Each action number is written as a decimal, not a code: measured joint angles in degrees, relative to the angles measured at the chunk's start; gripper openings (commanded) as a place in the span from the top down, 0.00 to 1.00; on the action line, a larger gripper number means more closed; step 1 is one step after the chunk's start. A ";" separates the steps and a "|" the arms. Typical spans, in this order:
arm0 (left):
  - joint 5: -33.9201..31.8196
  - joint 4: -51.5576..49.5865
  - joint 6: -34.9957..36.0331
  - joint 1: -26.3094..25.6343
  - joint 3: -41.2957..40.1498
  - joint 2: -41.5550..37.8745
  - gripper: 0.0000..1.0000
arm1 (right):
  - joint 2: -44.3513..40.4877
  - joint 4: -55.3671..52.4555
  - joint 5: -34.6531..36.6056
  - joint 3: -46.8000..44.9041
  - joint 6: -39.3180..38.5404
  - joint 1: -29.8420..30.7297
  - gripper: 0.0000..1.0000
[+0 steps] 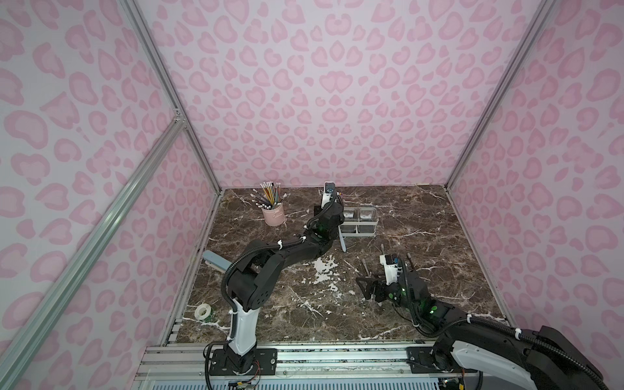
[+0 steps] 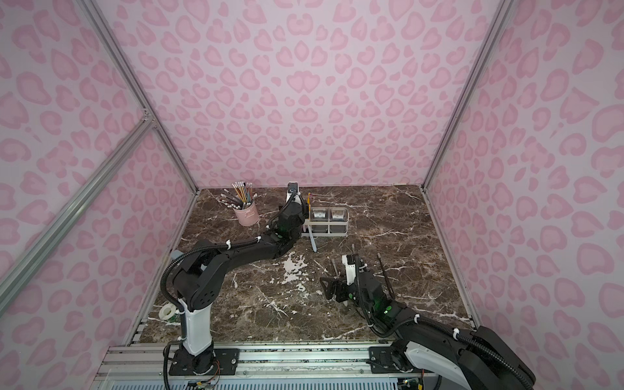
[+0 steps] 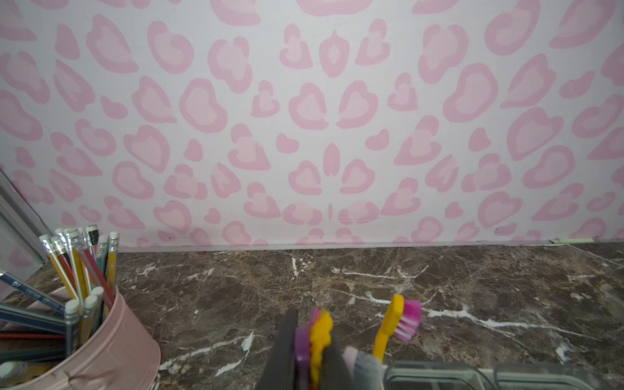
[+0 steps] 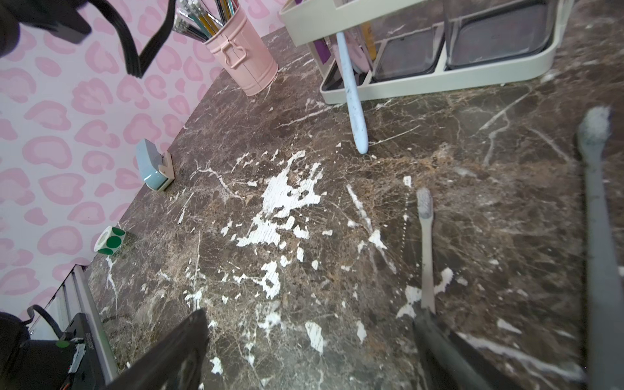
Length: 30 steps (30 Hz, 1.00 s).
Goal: Place the toothbrush into the toothbrush holder
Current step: Place the toothbrush in the toothbrush holder.
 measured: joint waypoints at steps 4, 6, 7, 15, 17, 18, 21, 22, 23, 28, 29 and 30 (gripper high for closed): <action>-0.48 1.60 1.33 -0.37 -0.07 0.46 0.88 | 0.00 0.28 0.00 -0.15 -0.15 0.07 0.03; -0.90 2.62 1.99 -0.59 -0.44 0.59 0.87 | 0.04 0.63 0.00 -0.39 -0.24 0.11 0.03; -1.22 3.26 2.27 -0.66 -0.66 0.66 0.87 | 0.09 0.74 -0.02 -0.42 -0.42 0.13 0.03; -1.68 5.49 2.54 -0.81 -1.33 0.94 0.86 | 0.07 1.55 -0.02 -0.81 -0.59 0.22 0.03; -1.70 5.86 2.54 -0.85 -1.33 1.03 0.85 | 0.07 1.57 -0.02 -0.81 -0.61 0.28 0.03; -1.73 5.88 2.54 -0.85 -1.33 1.03 0.84 | 0.09 1.62 -0.02 -0.81 -0.61 0.28 0.03; -1.70 5.92 2.54 -0.92 -1.31 1.05 0.81 | 0.11 1.90 -0.02 -0.85 -0.83 0.33 0.02; -1.70 5.95 2.54 -0.92 -1.31 1.07 0.79 | 0.13 2.08 -0.04 -0.92 -0.85 0.37 0.02; -1.68 5.97 2.54 -0.92 -1.29 1.07 0.79 | 0.13 2.34 -0.07 -1.07 -0.98 0.39 0.02; -1.66 6.03 2.54 -0.92 -1.25 1.07 0.73 | 0.11 2.36 -0.22 -1.09 -0.98 0.52 0.02; -1.66 6.03 2.54 -0.92 -1.25 1.07 0.70 | 0.11 2.36 -0.24 -1.09 -1.01 0.52 0.02; -1.64 6.03 2.54 -0.92 -1.25 1.07 0.69 | 0.11 2.36 -0.28 -1.09 -1.01 0.55 0.02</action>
